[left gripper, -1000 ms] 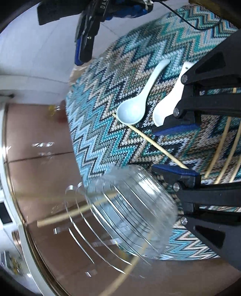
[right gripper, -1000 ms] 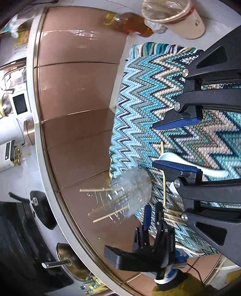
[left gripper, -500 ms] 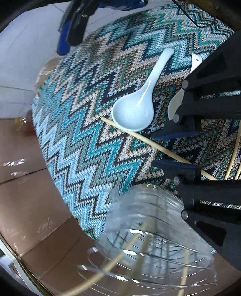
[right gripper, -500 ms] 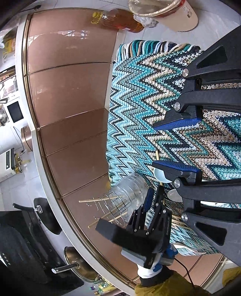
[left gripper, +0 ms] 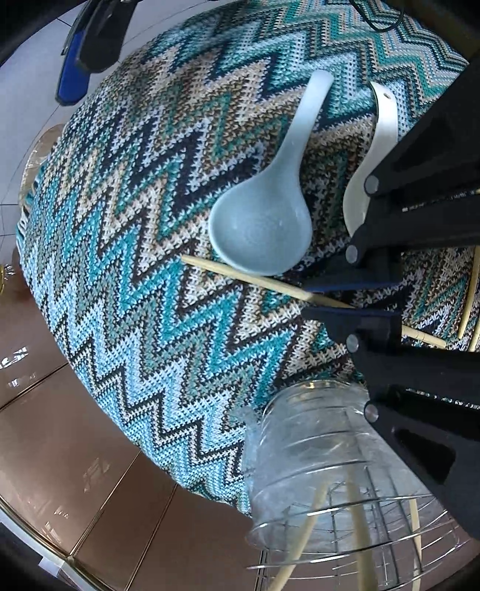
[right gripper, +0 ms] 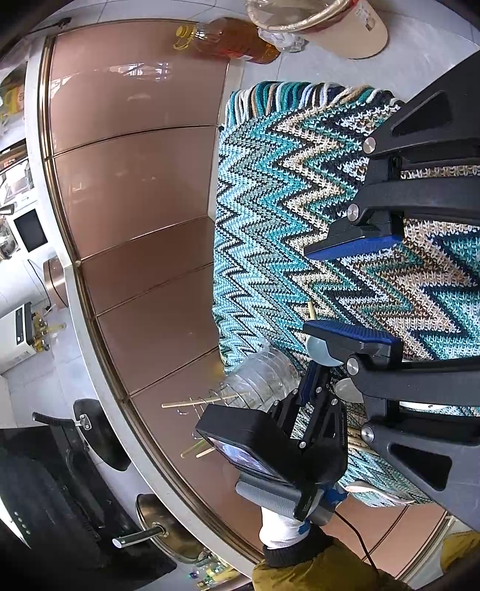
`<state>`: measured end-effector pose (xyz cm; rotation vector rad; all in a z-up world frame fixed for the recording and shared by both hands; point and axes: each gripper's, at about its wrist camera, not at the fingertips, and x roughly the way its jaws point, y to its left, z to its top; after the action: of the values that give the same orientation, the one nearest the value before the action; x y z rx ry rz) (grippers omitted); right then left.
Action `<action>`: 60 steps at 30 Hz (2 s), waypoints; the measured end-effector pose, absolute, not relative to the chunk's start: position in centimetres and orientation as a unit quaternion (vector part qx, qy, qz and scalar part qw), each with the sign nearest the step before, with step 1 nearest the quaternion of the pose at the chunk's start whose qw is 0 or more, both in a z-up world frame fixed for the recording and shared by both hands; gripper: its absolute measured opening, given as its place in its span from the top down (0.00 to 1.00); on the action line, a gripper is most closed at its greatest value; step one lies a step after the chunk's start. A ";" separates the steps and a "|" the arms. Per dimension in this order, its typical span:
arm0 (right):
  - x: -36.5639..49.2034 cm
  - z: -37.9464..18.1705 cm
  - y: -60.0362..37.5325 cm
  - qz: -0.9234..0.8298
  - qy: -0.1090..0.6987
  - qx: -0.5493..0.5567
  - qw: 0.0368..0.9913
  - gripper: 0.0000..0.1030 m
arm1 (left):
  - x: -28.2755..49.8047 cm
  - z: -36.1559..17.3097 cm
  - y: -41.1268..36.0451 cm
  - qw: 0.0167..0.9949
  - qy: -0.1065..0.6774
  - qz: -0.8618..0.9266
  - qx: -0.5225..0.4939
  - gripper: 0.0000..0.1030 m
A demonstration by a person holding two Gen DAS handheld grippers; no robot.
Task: Organize utensils
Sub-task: 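Move the right tool to a white spoon while the left tool reaches a chopstick beside it, then close the left tool on the bamboo chopstick and lift it over the holder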
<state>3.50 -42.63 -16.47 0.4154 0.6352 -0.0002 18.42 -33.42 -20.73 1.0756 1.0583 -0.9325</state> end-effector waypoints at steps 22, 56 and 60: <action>3.5 -17.2 -43.0 -0.010 0.317 0.213 0.924 0.67 | 17.5 -21.5 -34.2 0.637 0.442 -0.414 0.477 0.92; 3.4 -15.0 -39.4 -0.012 0.325 0.175 0.929 0.67 | 18.2 0.1 -15.8 0.954 0.110 -0.278 -0.029 0.95; 3.8 -15.5 -39.9 -0.015 0.327 0.177 0.928 0.67 | 18.6 -2.0 -17.0 0.970 0.084 -0.227 -0.019 0.95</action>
<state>3.77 -39.86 -15.50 0.3622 0.6698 -0.0313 18.63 -16.99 -1.97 -0.0389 0.1692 -0.4591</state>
